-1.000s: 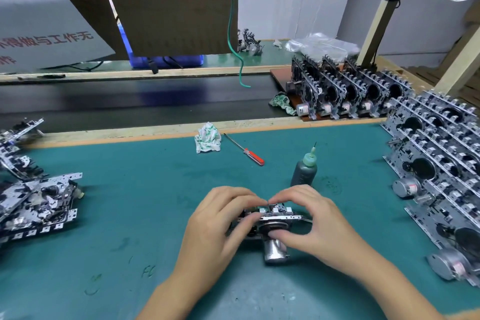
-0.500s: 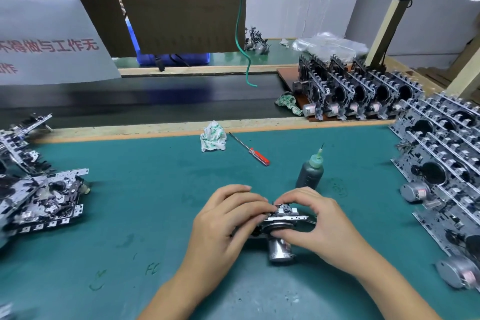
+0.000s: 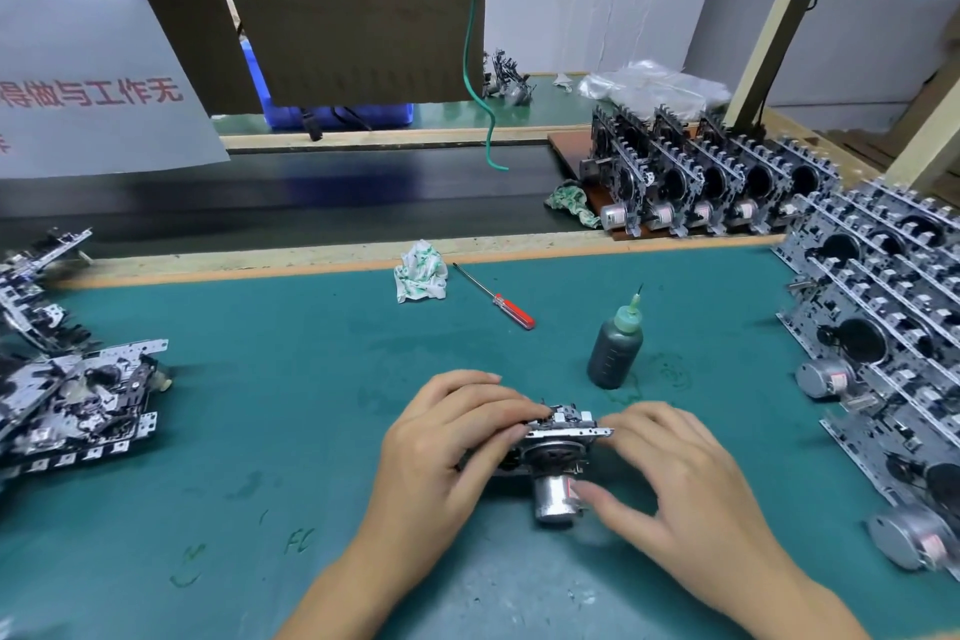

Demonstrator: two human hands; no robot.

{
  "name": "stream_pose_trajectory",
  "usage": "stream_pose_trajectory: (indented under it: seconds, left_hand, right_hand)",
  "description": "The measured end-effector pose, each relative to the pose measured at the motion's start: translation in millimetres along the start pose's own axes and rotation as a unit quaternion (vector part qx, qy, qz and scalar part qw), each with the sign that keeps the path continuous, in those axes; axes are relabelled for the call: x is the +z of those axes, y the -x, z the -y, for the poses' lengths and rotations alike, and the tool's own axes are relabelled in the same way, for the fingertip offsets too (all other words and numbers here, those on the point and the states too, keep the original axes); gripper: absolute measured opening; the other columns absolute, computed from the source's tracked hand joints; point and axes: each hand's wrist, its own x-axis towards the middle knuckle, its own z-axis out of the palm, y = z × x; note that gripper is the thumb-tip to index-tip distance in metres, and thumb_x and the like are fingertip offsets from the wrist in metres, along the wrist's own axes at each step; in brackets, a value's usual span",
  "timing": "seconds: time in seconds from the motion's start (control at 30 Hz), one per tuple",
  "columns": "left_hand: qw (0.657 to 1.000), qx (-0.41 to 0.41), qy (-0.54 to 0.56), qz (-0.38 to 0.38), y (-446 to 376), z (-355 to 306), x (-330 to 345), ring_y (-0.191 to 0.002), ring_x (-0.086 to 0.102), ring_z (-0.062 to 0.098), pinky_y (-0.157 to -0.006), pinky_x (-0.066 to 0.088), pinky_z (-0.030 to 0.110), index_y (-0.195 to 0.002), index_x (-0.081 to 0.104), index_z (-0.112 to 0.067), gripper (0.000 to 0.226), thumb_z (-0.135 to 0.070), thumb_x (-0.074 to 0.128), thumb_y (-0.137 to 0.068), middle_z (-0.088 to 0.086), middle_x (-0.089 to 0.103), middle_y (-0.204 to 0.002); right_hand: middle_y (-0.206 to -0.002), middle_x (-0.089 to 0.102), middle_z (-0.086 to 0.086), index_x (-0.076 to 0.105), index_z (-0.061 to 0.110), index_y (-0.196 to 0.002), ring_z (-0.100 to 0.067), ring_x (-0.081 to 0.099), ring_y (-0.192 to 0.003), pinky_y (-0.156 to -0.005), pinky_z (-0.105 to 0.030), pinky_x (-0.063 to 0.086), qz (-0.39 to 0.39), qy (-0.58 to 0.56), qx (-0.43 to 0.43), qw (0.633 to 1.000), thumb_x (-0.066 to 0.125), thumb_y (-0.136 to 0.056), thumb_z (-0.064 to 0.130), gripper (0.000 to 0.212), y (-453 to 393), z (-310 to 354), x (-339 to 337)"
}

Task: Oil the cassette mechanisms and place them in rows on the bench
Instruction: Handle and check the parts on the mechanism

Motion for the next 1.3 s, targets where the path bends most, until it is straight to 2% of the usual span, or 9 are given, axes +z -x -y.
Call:
stream_pose_trajectory:
  seconds: [0.17,0.23,0.3,0.47,0.67,0.83,0.97,1.23,1.3]
  left_hand:
    - [1.000,-0.007,0.003,0.004,-0.5,-0.2,0.0,-0.100,0.056,0.008,-0.092,0.040,0.017,-0.096,0.074,-0.020,0.022,-0.023,0.052,-0.092,-0.016,0.068,-0.096]
    - [1.000,-0.007,0.003,0.005,-0.1,0.1,-0.1,-0.099,0.056,0.007,-0.092,0.041,0.017,-0.096,0.074,-0.021,0.022,-0.024,0.052,-0.092,-0.016,0.068,-0.096]
    - [1.000,-0.008,0.005,0.006,0.0,0.0,-0.1,-0.099,0.056,0.007,-0.091,0.040,0.017,-0.096,0.074,-0.021,0.022,-0.024,0.052,-0.092,-0.017,0.068,-0.096]
    - [1.000,-0.011,0.012,0.010,0.4,0.0,-0.3,-0.099,0.057,0.008,-0.090,0.042,0.019,-0.096,0.074,-0.020,0.022,-0.023,0.053,-0.092,-0.017,0.068,-0.096]
    - [1.000,-0.012,0.020,0.008,2.4,0.7,-0.3,-0.099,0.057,0.008,-0.089,0.043,0.018,-0.098,0.074,-0.021,0.022,-0.023,0.053,-0.092,-0.018,0.067,-0.096]
    - [1.000,-0.019,0.016,0.008,-1.0,0.3,-1.2,-0.098,0.056,0.005,-0.089,0.042,0.017,-0.096,0.074,-0.022,0.023,-0.026,0.053,-0.092,-0.019,0.068,-0.093]
    - [0.999,-0.027,0.022,0.007,-1.3,-1.7,-0.8,-0.098,0.056,0.005,-0.089,0.041,0.016,-0.097,0.074,-0.022,0.023,-0.026,0.052,-0.092,-0.019,0.067,-0.094]
    - [0.996,-0.060,0.058,0.039,-4.1,-5.9,-6.1,-0.098,0.057,0.001,-0.087,0.041,0.015,-0.098,0.073,-0.024,0.022,-0.030,0.053,-0.091,-0.021,0.065,-0.097]
    - [0.994,-0.065,0.056,0.063,-4.7,-6.6,-12.0,-0.100,0.057,0.000,-0.085,0.043,0.017,-0.101,0.072,-0.025,0.023,-0.033,0.054,-0.090,-0.022,0.065,-0.102]
  right_hand:
    - [-0.083,0.060,0.020,0.069,0.024,-0.080,-0.004,0.048,-0.083,-0.071,-0.018,0.038,0.021,-0.023,0.049,0.998,0.055,-0.071,0.058,0.038,-7.4,4.3,-2.7]
    - [-0.088,0.059,0.026,0.068,0.031,-0.089,0.000,0.050,-0.092,-0.077,-0.014,0.039,0.025,-0.103,0.094,0.990,0.064,-0.067,0.058,0.035,-14.9,3.4,-4.4]
    - [-0.096,0.063,0.025,0.066,0.037,-0.100,0.001,0.052,-0.104,-0.086,-0.014,0.038,0.054,-0.229,0.131,0.963,0.078,-0.066,0.045,0.037,-24.1,3.4,-4.3]
    - [-0.099,0.063,0.021,0.065,0.036,-0.089,-0.008,0.057,-0.104,-0.090,-0.014,0.039,0.087,-0.346,0.107,0.928,0.083,-0.065,0.025,0.032,-34.4,3.4,2.1]
    - [-0.095,0.063,0.021,0.066,0.037,-0.084,-0.007,0.058,-0.098,-0.086,-0.014,0.040,0.101,-0.354,0.105,0.924,0.079,-0.060,0.033,0.028,-38.6,2.2,1.8]
    - [-0.094,0.061,0.025,0.063,0.042,-0.099,0.001,0.054,-0.098,-0.085,-0.012,0.038,0.043,-0.209,0.137,0.967,0.063,-0.065,0.062,0.040,-21.2,3.1,3.2]
    - [-0.077,0.061,0.012,0.067,0.020,-0.075,-0.009,0.050,-0.080,-0.074,-0.021,0.037,-0.026,-0.020,0.056,0.998,0.053,-0.076,0.058,0.041,-5.0,2.1,7.7]
    - [-0.069,0.061,0.011,0.067,0.018,-0.066,-0.014,0.058,-0.079,-0.076,-0.024,0.037,-0.018,0.052,0.015,0.998,0.050,-0.077,0.059,0.046,-13.7,5.0,-2.0]
    - [-0.072,0.062,0.009,0.068,0.017,-0.073,-0.016,0.060,-0.076,-0.074,-0.025,0.038,-0.039,0.052,-0.002,0.998,0.049,-0.078,0.063,0.050,-25.4,6.1,-13.1]
